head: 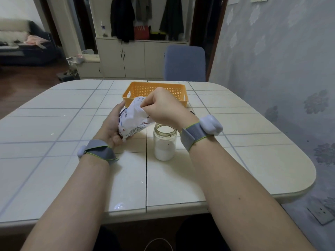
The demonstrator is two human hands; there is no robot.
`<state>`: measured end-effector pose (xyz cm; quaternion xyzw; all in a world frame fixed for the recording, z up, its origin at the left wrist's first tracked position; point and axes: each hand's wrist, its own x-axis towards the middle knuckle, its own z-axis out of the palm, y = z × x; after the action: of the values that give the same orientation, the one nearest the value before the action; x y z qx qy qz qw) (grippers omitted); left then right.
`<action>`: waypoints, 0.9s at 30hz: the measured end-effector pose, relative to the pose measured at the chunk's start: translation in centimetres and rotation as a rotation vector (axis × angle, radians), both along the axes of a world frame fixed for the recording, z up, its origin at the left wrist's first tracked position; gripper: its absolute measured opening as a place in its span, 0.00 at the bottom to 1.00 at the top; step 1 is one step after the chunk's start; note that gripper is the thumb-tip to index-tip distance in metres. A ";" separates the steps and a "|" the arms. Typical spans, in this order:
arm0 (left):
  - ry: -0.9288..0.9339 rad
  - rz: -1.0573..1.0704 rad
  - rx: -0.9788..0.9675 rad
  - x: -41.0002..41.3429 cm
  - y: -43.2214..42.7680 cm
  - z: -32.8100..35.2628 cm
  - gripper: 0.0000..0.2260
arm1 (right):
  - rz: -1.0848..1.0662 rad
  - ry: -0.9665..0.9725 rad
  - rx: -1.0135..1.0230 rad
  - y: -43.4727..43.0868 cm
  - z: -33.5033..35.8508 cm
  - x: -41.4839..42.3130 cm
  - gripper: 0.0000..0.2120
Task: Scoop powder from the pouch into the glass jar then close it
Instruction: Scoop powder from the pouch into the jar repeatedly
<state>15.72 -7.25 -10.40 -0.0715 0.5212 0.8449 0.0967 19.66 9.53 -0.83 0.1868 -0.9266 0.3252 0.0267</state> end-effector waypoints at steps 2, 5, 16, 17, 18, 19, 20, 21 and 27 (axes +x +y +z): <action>-0.007 -0.007 0.010 0.0 0.0 0.0 0.23 | -0.011 -0.057 -0.094 0.1 0.0 0.0 0.19; -0.014 -0.008 0.015 0.1 0.0 0.0 0.23 | -0.033 -0.109 -0.231 0.4 0.3 0.1 0.12; -0.035 0.058 -0.018 -0.4 -0.2 -0.1 0.19 | -0.206 -0.445 -0.912 3.8 0.1 0.8 0.05; -0.033 0.057 -0.017 -0.4 -0.2 -0.2 0.18 | -0.206 -0.456 -0.972 4.1 -0.2 0.9 0.06; -0.029 0.053 -0.012 -0.4 -0.2 -0.2 0.18 | -0.208 -0.456 -1.028 4.6 -0.4 1.1 0.07; -0.026 0.048 -0.004 -0.4 -0.2 -0.2 0.18 | -0.211 -0.453 -1.081 5.0 -0.7 1.4 0.07; -0.025 0.046 0.003 -0.4 -0.2 -0.2 0.19 | -0.214 -0.449 -1.129 5.3 -1.0 1.6 0.08; -0.026 0.048 0.003 -0.4 -0.2 -0.1 0.20 | -0.217 -0.444 -1.168 5.7 -1.3 1.8 0.09; -0.002 0.041 0.003 -0.6 0.0 -0.2 0.24 | -0.234 -0.465 -1.236 6.1 -2.4 2.6 0.09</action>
<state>15.17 -7.29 -10.57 -0.0828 0.5180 0.8476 0.0799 22.27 15.60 -3.26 -0.0394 -0.5657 0.8228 -0.0366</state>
